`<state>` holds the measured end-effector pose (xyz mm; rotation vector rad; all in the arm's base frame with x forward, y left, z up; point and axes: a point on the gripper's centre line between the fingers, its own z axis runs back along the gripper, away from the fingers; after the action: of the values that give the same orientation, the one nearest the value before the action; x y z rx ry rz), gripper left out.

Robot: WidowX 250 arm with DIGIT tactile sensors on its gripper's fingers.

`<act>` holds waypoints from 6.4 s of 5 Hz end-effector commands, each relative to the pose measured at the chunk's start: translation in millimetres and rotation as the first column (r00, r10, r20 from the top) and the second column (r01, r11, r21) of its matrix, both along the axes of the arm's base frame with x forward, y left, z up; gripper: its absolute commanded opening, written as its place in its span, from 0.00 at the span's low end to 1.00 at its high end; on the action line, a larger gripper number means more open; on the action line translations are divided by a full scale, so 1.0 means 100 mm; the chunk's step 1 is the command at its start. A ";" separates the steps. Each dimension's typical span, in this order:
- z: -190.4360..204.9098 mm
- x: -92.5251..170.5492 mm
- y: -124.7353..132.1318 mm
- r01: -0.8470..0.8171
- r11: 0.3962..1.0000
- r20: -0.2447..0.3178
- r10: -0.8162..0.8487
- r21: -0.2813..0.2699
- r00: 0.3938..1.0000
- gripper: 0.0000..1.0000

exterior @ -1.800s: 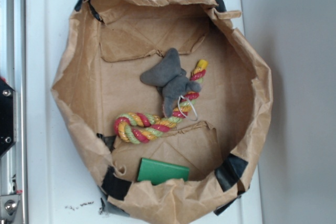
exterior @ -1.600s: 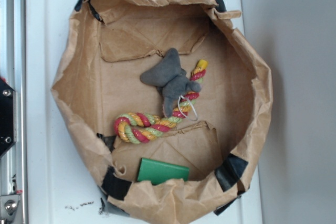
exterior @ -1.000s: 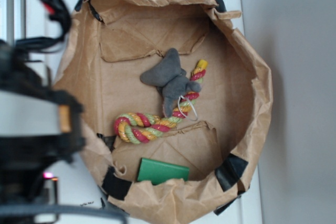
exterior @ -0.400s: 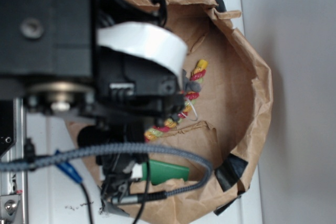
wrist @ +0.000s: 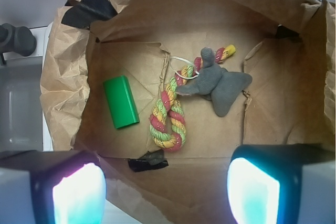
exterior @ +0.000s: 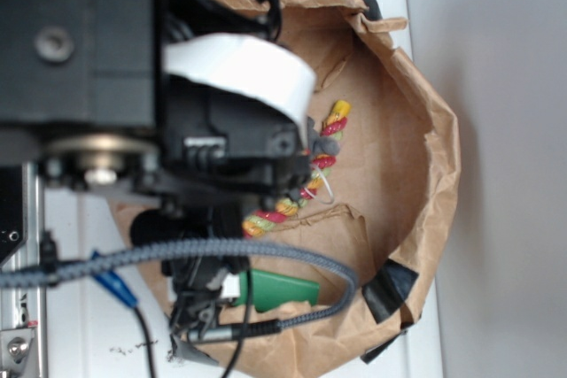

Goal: Grab the multicolored rope.

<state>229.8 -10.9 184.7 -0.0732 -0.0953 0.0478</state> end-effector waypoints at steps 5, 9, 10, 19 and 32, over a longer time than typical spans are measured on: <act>-0.99 0.02 0.28 0.154 0.988 0.020 -0.154 0.017 0.988 1.00; -1.40 -0.24 -0.09 0.127 0.992 0.120 -0.125 -0.005 0.985 1.00; -1.42 -0.16 -0.14 0.093 0.996 0.140 -0.091 -0.003 0.986 1.00; -1.13 0.13 -0.08 0.106 0.994 0.306 -0.104 0.010 0.946 1.00; -1.09 0.55 -0.11 -0.425 0.898 0.186 0.440 -0.115 0.879 1.00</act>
<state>276.7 -22.3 60.7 -0.1050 -0.2739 0.4986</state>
